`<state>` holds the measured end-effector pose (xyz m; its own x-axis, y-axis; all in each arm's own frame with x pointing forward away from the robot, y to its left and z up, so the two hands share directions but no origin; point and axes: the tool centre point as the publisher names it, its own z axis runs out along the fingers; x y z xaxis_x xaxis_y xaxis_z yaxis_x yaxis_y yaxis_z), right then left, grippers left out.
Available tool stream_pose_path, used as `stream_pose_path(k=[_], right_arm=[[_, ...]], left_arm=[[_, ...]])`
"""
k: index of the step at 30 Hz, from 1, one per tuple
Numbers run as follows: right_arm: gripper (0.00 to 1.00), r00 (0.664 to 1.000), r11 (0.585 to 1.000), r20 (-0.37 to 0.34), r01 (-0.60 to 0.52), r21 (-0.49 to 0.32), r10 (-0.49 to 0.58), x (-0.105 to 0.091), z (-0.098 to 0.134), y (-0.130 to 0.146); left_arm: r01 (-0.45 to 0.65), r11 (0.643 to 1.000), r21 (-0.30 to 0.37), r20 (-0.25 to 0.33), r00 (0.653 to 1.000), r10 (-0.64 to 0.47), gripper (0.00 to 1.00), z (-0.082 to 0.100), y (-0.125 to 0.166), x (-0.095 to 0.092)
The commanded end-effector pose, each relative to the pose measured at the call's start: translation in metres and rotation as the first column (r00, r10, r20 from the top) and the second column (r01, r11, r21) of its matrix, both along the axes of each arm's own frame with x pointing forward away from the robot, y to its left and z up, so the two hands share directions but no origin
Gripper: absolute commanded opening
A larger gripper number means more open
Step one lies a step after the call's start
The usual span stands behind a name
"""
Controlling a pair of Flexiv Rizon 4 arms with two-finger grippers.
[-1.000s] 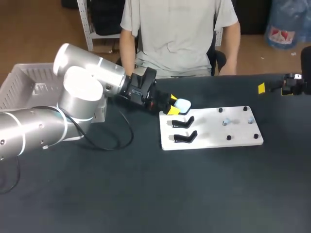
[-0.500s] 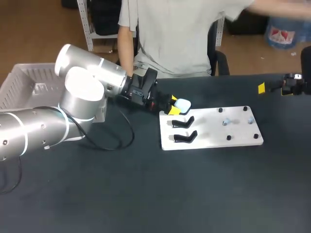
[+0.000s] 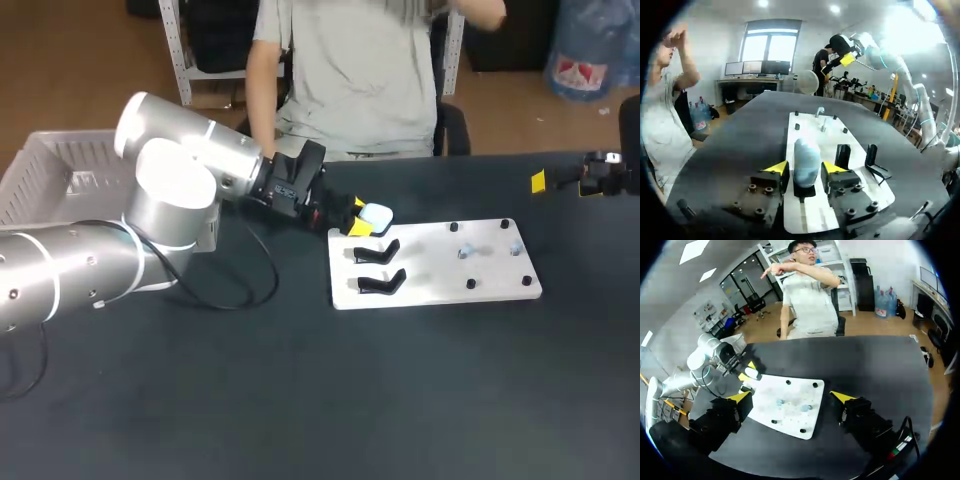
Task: Pick up each earbud case from the left stands, insert the matching earbuds, close the lid, and place the case in the box.
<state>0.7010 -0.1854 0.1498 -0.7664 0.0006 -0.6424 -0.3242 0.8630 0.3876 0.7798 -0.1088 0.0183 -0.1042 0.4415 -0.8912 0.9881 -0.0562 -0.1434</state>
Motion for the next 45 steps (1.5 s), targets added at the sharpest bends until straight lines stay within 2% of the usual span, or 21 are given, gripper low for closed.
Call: stream_pose_path(k=[1, 4, 13, 18, 22, 24, 25, 28, 32, 35, 37, 41, 45], right_arm=[[1.00, 1.000, 1.000, 0.000, 0.000, -0.001, 0.000, -0.001, 0.000, 0.000], [1.00, 1.000, 1.000, 0.000, 0.000, -0.001, 0.000, -0.001, 0.000, 0.000], [1.00, 1.000, 1.000, 0.000, 0.000, -0.001, 0.000, -0.001, 0.000, 0.000], [1.00, 1.000, 1.000, 0.000, 0.000, -0.001, 0.000, -0.001, 0.000, 0.000], [1.00, 1.000, 1.000, 0.000, 0.000, -0.001, 0.000, -0.001, 0.000, 0.000], [1.00, 1.000, 1.000, 0.000, 0.000, -0.001, 0.000, -0.001, 0.000, 0.000], [1.00, 1.000, 1.000, 0.000, 0.000, -0.001, 0.000, -0.001, 0.000, 0.000], [1.00, 1.000, 1.000, 0.000, 0.000, -0.001, 0.000, -0.001, 0.000, 0.000], [1.00, 1.000, 1.000, 0.000, 0.000, -0.001, 0.000, -0.001, 0.000, 0.000], [1.00, 1.000, 1.000, 0.000, 0.000, -0.001, 0.000, -0.001, 0.000, 0.000], [1.00, 1.000, 1.000, 0.000, 0.000, -0.001, 0.000, -0.001, 0.000, 0.000], [1.00, 1.000, 1.000, 0.000, 0.000, -0.001, 0.000, -0.001, 0.000, 0.000], [1.00, 1.000, 1.000, 0.000, 0.000, -0.001, 0.000, -0.001, 0.000, 0.000]], left_arm=[[0.003, 1.000, -0.001, 0.001, 1.000, -0.003, 0.40, -0.001, -0.002, 0.003], [0.000, 1.000, -0.010, 0.008, 1.000, 0.000, 0.35, -0.001, -0.002, 0.003], [0.005, 1.000, -0.013, 0.007, 1.000, -0.005, 0.33, -0.003, -0.004, 0.002], [0.003, 1.000, -0.014, 0.006, 1.000, -0.003, 0.25, -0.005, -0.006, 0.003], [0.006, 1.000, -0.009, 0.008, 1.000, -0.006, 0.23, -0.006, -0.007, 0.004], [0.007, 1.000, -0.009, 0.008, 1.000, -0.007, 0.18, -0.006, -0.008, 0.004], [0.008, 1.000, -0.010, 0.009, 1.000, -0.008, 0.00, -0.006, -0.008, 0.004], [0.012, 1.000, -0.015, 0.013, 1.000, -0.012, 0.00, -0.003, -0.006, 0.001], [-0.010, 0.999, -0.045, 0.002, 1.000, 0.010, 0.00, 0.009, 0.002, 0.000], [-0.026, 0.996, -0.085, 0.025, 0.999, 0.028, 0.00, 0.024, 0.010, -0.005], [-0.041, 0.991, -0.127, 0.050, 0.998, 0.048, 0.00, 0.037, 0.015, -0.010], [-0.053, 0.981, -0.187, 0.048, 0.997, 0.063, 0.00, 0.057, 0.020, -0.023], [-0.041, 0.967, -0.253, 0.046, 0.997, 0.054, 0.00, 0.077, 0.021, -0.043]])
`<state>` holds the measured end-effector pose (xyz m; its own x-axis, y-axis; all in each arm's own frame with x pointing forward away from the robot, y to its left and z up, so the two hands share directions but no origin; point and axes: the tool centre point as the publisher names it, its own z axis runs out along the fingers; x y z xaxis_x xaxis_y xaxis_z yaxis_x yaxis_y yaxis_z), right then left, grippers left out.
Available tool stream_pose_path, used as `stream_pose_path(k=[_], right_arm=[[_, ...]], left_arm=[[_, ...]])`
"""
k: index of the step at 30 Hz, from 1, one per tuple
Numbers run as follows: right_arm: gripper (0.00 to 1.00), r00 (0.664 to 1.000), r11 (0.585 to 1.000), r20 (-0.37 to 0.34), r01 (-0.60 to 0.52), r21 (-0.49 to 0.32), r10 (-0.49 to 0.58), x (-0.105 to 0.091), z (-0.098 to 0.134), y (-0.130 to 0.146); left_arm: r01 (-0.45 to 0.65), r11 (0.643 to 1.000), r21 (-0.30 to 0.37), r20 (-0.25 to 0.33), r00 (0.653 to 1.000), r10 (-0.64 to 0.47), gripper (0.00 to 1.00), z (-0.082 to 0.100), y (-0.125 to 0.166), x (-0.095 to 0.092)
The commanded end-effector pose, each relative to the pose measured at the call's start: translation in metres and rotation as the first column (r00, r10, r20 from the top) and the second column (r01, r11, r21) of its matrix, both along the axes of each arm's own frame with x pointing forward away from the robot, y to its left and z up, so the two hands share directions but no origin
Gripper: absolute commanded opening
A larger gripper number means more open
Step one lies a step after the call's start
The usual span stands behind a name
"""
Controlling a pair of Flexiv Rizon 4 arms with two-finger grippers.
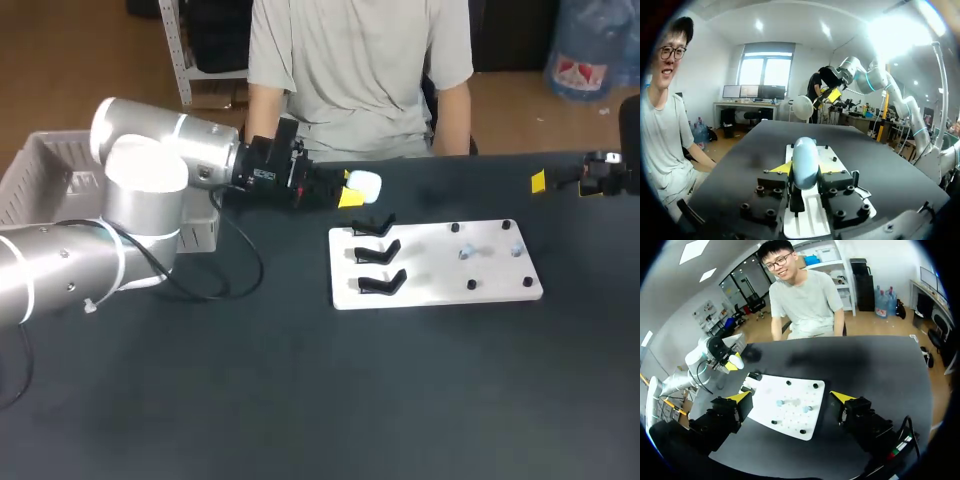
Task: Pick up each earbud case from the left stands, insert the matching earbuds, close the lid, and place the case in the box.
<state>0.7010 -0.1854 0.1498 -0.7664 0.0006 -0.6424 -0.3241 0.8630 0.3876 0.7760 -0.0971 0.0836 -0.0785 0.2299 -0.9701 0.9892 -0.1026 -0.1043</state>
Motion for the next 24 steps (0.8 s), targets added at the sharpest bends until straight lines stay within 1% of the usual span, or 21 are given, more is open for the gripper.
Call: stream_pose_path(k=[1, 5, 9, 10, 15, 18, 24], right_arm=[[1.00, 1.000, 1.000, 0.000, 0.000, -0.001, 0.000, -0.001, 0.000, 0.000], [1.00, 1.000, 1.000, 0.000, 0.000, -0.001, 0.000, -0.001, 0.000, 0.000], [1.00, 1.000, 1.000, 0.000, 0.000, -0.001, 0.000, -0.001, 0.000, 0.000], [1.00, 1.000, 1.000, 0.000, 0.000, -0.001, 0.000, -0.001, 0.000, 0.000], [1.00, 1.000, 1.000, 0.000, 0.000, -0.001, 0.000, -0.001, 0.000, 0.000], [1.00, 1.000, 1.000, 0.000, 0.000, -0.001, 0.000, -0.001, 0.000, 0.000], [1.00, 1.000, 1.000, 0.000, 0.000, -0.001, 0.000, -0.001, 0.000, 0.000]], left_arm=[[-0.064, 0.997, -0.041, 0.023, 0.998, 0.065, 0.00, 0.017, 0.008, -0.044], [-0.056, 0.993, -0.102, 0.024, 0.998, 0.059, 0.00, 0.034, 0.004, -0.056], [-0.078, 0.986, -0.149, 0.057, 0.994, 0.088, 0.00, 0.039, 0.000, -0.067], [-0.089, 0.983, -0.160, 0.075, 0.992, 0.102, 0.00, 0.039, -0.001, -0.069], [-0.133, 0.973, -0.188, 0.109, 0.982, 0.156, 0.00, 0.045, -0.005, -0.077], [-0.147, 0.969, -0.199, 0.110, 0.979, 0.171, 0.00, 0.049, -0.008, -0.082], [-0.167, 0.966, -0.198, 0.112, 0.975, 0.192, 0.00, 0.050, -0.015, -0.091]])
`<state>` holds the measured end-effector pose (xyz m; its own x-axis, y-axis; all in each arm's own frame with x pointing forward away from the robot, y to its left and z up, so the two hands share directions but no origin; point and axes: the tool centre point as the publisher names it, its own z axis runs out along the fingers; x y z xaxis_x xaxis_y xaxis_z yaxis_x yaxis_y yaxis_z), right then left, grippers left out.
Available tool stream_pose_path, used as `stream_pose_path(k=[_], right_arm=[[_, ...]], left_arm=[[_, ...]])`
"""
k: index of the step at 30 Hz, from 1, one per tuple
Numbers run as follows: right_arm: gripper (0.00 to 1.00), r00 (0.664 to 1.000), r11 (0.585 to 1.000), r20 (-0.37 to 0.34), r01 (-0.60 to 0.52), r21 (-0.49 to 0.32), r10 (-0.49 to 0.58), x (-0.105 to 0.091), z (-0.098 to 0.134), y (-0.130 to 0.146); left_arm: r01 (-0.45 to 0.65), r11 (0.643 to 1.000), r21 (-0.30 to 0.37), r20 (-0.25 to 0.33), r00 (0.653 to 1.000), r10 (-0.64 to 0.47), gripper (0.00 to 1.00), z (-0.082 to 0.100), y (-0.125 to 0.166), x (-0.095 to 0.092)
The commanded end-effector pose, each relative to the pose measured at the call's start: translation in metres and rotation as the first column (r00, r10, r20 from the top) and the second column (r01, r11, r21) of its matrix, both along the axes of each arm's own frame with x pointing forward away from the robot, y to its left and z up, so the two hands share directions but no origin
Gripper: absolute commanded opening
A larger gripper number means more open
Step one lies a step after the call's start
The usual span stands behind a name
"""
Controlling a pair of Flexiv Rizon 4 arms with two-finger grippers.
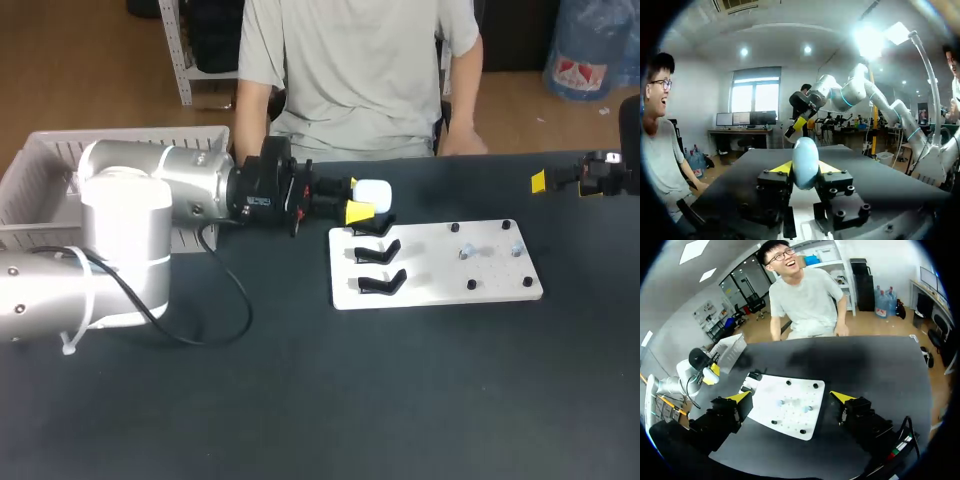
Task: Pick up each earbud case from the left stands, insert the matching earbuds, close the lid, and place the case in the box.
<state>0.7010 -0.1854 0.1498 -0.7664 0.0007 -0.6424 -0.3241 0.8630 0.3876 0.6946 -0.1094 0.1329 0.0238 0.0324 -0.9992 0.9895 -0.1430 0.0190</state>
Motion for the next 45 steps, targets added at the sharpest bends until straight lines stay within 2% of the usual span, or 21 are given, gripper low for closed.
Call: stream_pose_path(k=[1, 4, 5, 30, 35, 37, 45], right_arm=[[1.00, 1.000, 1.000, 0.000, 0.000, -0.001, 0.000, -0.001, 0.000, 0.000], [1.00, 1.000, 1.000, 0.000, 0.000, -0.001, 0.000, -0.001, 0.000, 0.000], [1.00, 1.000, 1.000, 0.000, 0.000, -0.001, 0.000, -0.001, 0.000, 0.000], [1.00, 1.000, 1.000, 0.000, 0.000, -0.001, 0.000, -0.001, 0.000, 0.000], [1.00, 0.998, 0.998, 0.015, -0.058, -0.020, 0.058, -0.027, -0.001, 0.037], [1.00, 0.997, 0.997, 0.021, -0.077, 0.005, 0.077, -0.037, -0.002, 0.051], [1.00, 0.991, 0.991, 0.022, -0.132, 0.018, 0.132, -0.073, 0.000, 0.085]], left_arm=[[-0.217, 0.976, 0.004, 0.009, 0.976, 0.217, 0.00, 0.000, -0.004, -0.011], [-0.238, 0.971, 0.014, 0.031, 0.971, 0.237, 0.00, -0.001, -0.007, -0.014], [-0.240, 0.970, 0.028, 0.017, 0.971, 0.239, 0.00, 0.001, -0.009, -0.015], [-0.240, 0.970, 0.028, 0.017, 0.971, 0.239, 0.00, 0.001, -0.009, -0.015], [-0.232, 0.972, 0.027, 0.021, 0.973, 0.231, 0.00, 0.004, -0.008, -0.017], [-0.234, 0.972, 0.012, 0.009, 0.972, 0.234, 0.00, 0.007, -0.005, -0.019], [-0.205, 0.979, -0.014, -0.020, 0.979, 0.205, 0.00, 0.009, -0.003, -0.028]])
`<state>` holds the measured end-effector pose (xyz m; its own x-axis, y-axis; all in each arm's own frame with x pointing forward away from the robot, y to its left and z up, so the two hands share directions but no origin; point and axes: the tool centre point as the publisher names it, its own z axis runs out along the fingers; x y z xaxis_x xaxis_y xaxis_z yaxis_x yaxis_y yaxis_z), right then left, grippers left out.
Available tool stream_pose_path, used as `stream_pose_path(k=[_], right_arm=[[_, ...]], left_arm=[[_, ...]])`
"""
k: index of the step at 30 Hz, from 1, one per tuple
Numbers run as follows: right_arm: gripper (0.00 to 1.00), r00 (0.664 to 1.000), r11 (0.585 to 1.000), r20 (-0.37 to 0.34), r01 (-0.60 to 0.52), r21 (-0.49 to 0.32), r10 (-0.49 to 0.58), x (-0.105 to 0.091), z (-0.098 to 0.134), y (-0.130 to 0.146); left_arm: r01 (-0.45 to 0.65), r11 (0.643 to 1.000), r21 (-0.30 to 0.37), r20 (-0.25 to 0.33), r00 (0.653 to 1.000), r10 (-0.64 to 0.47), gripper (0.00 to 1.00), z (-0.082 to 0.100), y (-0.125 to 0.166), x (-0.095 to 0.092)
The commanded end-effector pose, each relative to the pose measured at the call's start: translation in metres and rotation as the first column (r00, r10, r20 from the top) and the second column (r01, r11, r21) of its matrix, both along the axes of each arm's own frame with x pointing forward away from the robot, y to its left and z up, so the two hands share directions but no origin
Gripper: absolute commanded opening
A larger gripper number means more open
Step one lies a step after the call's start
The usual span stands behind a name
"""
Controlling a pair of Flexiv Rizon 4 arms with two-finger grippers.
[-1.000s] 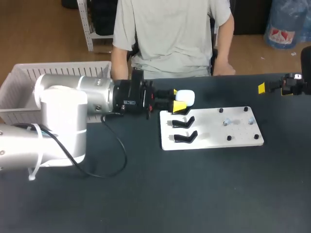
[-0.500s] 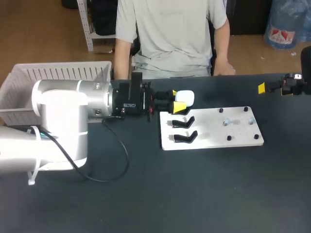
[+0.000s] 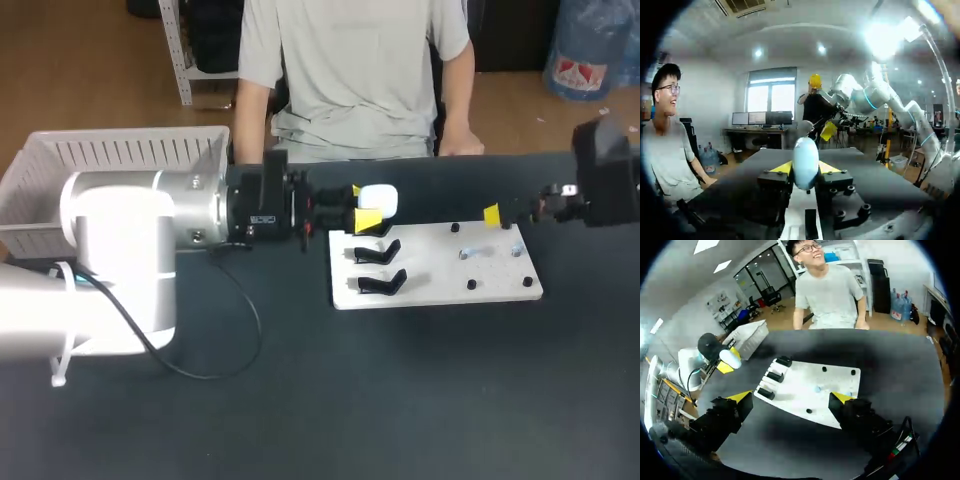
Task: Pick up each earbud case from the left stands, insert the matching earbuds, close the lid, and place the case in the box.
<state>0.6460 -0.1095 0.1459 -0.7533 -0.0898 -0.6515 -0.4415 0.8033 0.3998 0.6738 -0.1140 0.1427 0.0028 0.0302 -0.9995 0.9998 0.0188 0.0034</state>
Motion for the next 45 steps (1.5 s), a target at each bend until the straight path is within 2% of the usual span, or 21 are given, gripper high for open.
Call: stream_pose_path(k=[1, 7, 14, 26, 45], right_arm=[[1.00, 1.000, 1.000, 0.007, -0.008, 0.005, 0.008, -0.021, 0.004, 0.013], [1.00, 0.998, 0.998, -0.011, -0.059, 0.013, 0.059, -0.033, 0.008, 0.034], [1.00, 0.992, 0.992, -0.035, -0.121, 0.048, 0.123, -0.032, 0.003, 0.060], [1.00, 0.980, 0.982, -0.063, -0.185, 0.032, 0.187, -0.029, 0.006, 0.093], [1.00, 0.973, 0.977, -0.088, -0.211, 0.017, 0.212, -0.014, 0.002, 0.104]], left_arm=[[-0.042, 0.999, -0.011, -0.002, 0.999, 0.042, 0.00, -0.001, 0.000, -0.009], [-0.027, 0.999, -0.022, -0.004, 1.000, 0.026, 0.00, -0.002, -0.006, -0.014], [-0.001, 1.000, -0.024, -0.011, 1.000, 0.001, 0.00, -0.005, -0.012, -0.020], [0.029, 0.999, -0.018, -0.022, 0.999, -0.029, 0.00, -0.008, -0.021, -0.023], [0.057, 0.998, -0.014, -0.025, 0.998, -0.057, 0.00, -0.010, -0.026, -0.025]])
